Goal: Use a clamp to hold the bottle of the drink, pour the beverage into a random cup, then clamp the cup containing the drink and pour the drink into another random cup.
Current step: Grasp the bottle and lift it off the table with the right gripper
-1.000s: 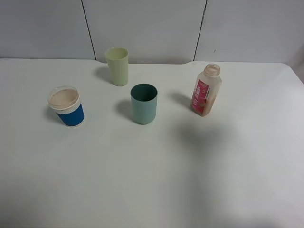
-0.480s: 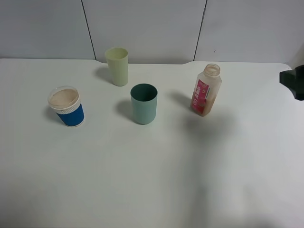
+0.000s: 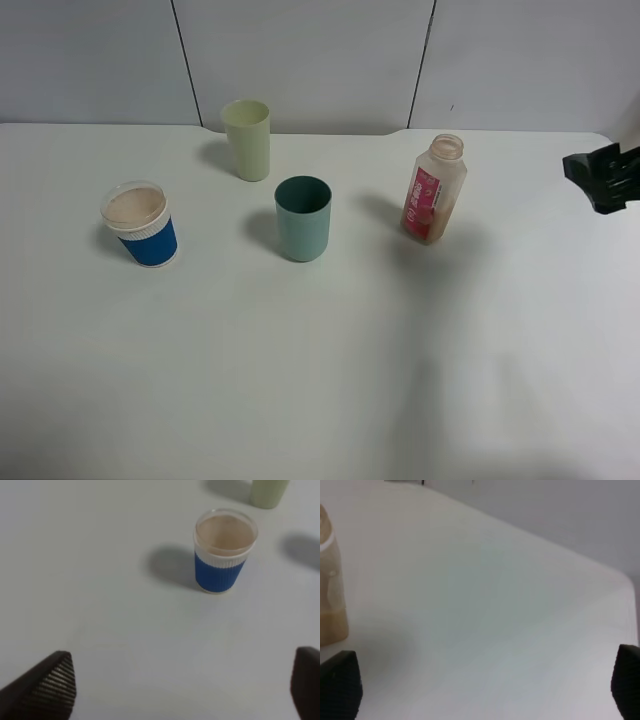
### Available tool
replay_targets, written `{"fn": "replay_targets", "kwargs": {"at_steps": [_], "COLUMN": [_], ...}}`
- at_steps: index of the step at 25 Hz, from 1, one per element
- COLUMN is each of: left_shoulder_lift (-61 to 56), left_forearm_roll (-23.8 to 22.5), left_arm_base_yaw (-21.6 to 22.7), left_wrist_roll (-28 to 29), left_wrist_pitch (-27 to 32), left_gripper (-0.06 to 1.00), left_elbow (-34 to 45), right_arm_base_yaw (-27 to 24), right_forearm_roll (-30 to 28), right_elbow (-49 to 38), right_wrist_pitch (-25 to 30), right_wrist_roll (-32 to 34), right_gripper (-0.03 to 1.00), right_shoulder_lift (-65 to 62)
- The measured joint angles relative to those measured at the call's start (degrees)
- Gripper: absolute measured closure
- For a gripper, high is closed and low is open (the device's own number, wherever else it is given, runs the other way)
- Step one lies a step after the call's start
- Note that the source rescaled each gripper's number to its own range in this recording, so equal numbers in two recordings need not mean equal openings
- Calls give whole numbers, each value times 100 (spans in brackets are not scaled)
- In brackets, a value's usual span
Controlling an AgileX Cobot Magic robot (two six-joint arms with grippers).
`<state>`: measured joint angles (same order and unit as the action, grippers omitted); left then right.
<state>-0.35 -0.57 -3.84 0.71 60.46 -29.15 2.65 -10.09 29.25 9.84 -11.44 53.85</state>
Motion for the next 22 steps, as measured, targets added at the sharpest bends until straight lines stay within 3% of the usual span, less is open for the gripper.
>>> {"fn": "replay_targets", "kwargs": {"at_steps": [4, 6, 10, 20, 21, 22], "left_shoulder_lift": [0, 0, 0, 0, 0, 0], "left_forearm_roll": [0, 0, 0, 0, 0, 0], "left_arm_base_yaw": [0, 0, 0, 0, 0, 0], "left_wrist_roll": [0, 0, 0, 5, 5, 5], "left_wrist_pitch": [0, 0, 0, 0, 0, 0], "left_gripper": [37, 37, 37, 37, 37, 37], "left_elbow": [0, 0, 0, 0, 0, 0], "right_arm_base_yaw": [6, 24, 24, 24, 24, 24], "right_forearm_roll": [-15, -112, -152, -147, -147, -147], "right_elbow": [-93, -904, -1391, -1413, -1413, -1413], "right_wrist_pitch": [-247, -1275, -1784, -2101, -2612, -2763], "right_wrist_roll": [-254, -1499, -2248, -2332, -2041, -1937], "right_gripper": [-3, -3, -3, -3, -3, -3], "right_shoulder_lift": [0, 0, 12, 587, 1209, 1391]}}
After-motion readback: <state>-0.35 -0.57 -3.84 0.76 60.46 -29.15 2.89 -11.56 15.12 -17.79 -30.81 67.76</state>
